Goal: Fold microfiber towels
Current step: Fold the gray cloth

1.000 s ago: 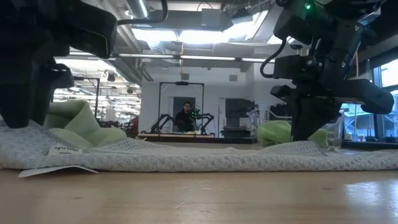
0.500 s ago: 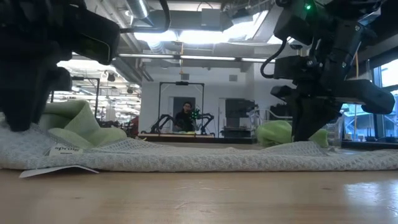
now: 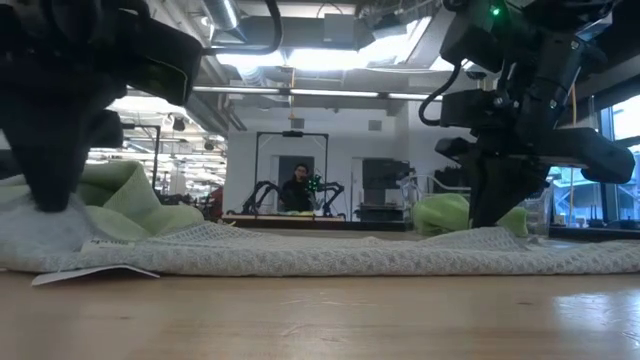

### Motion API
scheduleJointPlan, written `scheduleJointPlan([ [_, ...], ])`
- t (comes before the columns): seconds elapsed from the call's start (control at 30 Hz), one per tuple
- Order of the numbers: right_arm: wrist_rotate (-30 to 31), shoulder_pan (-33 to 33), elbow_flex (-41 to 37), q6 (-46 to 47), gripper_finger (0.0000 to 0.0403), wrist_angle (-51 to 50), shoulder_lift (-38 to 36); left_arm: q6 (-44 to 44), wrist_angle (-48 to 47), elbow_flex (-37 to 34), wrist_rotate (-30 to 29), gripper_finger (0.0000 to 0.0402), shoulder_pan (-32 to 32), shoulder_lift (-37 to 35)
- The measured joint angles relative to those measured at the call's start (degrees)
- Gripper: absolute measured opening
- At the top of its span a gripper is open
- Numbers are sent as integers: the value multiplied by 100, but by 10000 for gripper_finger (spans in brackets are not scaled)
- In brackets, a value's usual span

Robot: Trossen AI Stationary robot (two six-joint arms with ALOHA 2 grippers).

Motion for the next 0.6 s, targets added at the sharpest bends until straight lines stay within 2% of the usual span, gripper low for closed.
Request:
scheduleJointPlan([
  [0.23, 7, 1, 6, 21, 10, -85, -26, -28, -28, 0, 191, 1, 154, 0],
  [0.43, 71, 0, 211, 384, 6, -917, -60, 122, -161, 0, 238, 1, 91, -1],
  [0.6, 48, 103, 282, 612, 7, -1318, -184, 158, -361, 0, -47, 1, 25, -164],
])
